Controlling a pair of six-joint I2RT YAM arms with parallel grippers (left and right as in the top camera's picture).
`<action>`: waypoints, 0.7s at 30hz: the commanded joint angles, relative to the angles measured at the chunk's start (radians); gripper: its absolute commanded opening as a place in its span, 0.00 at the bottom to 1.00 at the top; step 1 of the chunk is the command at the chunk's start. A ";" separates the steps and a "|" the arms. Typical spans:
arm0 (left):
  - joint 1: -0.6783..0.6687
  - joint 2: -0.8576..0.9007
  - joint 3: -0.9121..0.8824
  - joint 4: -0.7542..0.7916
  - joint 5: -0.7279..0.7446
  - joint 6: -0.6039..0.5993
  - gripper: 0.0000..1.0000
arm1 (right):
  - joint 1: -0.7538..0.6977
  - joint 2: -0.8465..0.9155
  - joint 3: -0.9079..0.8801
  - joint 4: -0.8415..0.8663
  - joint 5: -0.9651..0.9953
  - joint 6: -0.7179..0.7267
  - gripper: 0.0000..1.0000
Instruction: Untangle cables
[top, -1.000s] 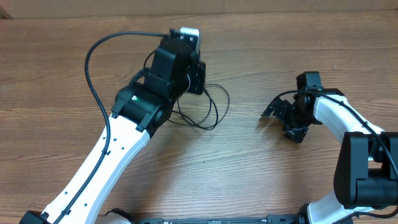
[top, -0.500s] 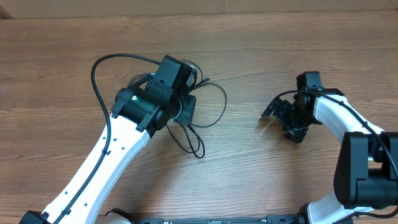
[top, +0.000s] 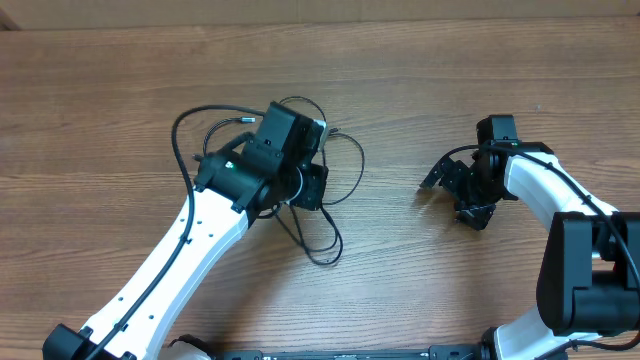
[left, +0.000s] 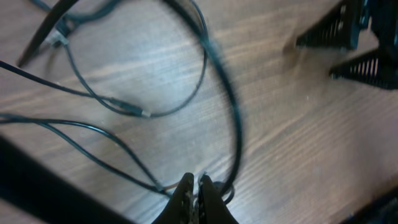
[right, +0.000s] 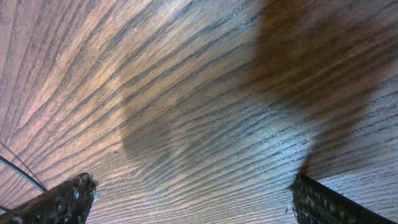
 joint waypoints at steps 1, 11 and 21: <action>-0.005 -0.001 -0.020 -0.013 0.062 -0.002 0.04 | 0.006 0.043 -0.047 0.008 -0.031 -0.001 1.00; -0.005 -0.007 -0.020 -0.086 -0.028 0.053 0.04 | 0.006 0.043 -0.047 0.008 -0.031 -0.001 1.00; -0.005 -0.007 -0.020 -0.084 -0.081 0.053 0.08 | 0.006 0.043 -0.045 -0.012 -0.459 -0.117 1.00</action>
